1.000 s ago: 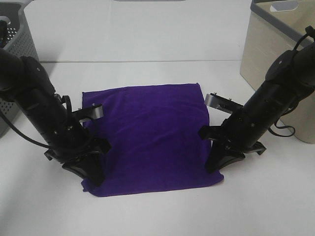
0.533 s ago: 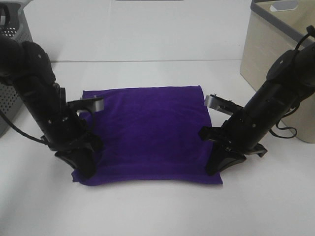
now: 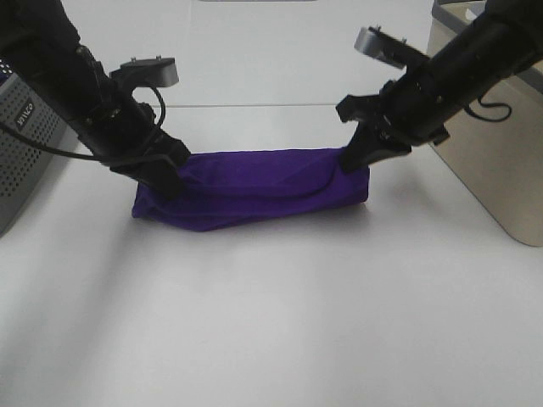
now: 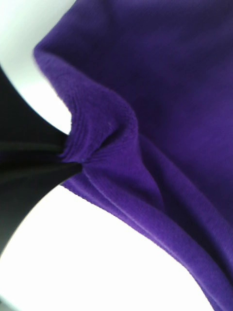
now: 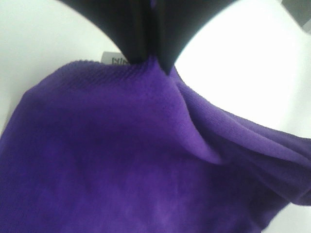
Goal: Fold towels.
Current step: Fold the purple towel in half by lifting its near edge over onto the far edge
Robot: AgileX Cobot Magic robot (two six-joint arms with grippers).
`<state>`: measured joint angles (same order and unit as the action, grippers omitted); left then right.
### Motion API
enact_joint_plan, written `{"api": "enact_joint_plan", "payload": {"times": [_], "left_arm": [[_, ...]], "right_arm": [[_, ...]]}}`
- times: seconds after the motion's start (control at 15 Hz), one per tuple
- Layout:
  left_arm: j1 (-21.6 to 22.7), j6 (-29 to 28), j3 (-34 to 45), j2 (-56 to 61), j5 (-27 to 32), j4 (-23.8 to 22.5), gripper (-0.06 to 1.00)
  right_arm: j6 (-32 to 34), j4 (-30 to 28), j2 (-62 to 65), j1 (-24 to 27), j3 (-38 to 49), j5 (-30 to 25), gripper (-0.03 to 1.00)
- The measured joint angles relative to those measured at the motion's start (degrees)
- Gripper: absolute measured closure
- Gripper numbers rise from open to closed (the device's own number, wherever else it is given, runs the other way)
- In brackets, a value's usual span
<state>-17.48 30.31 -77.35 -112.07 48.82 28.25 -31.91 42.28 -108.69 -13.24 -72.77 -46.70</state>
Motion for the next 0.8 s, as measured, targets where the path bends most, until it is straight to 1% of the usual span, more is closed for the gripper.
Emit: {"api": "enact_joint_plan", "payload": {"times": [0.13, 0.33, 0.53, 0.8], "left_arm": [[0.00, 0.00, -2.06, 0.00, -7.33, -1.15, 0.94], [0.23, 0.00, -6.07, -2.12, -14.27, -2.12, 0.94], [0.23, 0.00, -10.94, -8.54, -17.65, -3.38, 0.94], [0.23, -0.34, -17.36, -16.27, -17.82, -4.41, 0.94]], "right_arm": [[0.86, -2.29, -2.01, 0.00, -7.73, 2.01, 0.94], [2.41, -3.95, -9.80, 0.00, -19.19, 2.06, 0.94], [3.21, -4.13, -17.76, 0.00, -27.10, 2.06, 0.94], [3.32, -4.58, -24.75, 0.00, -31.40, 2.12, 0.94]]}}
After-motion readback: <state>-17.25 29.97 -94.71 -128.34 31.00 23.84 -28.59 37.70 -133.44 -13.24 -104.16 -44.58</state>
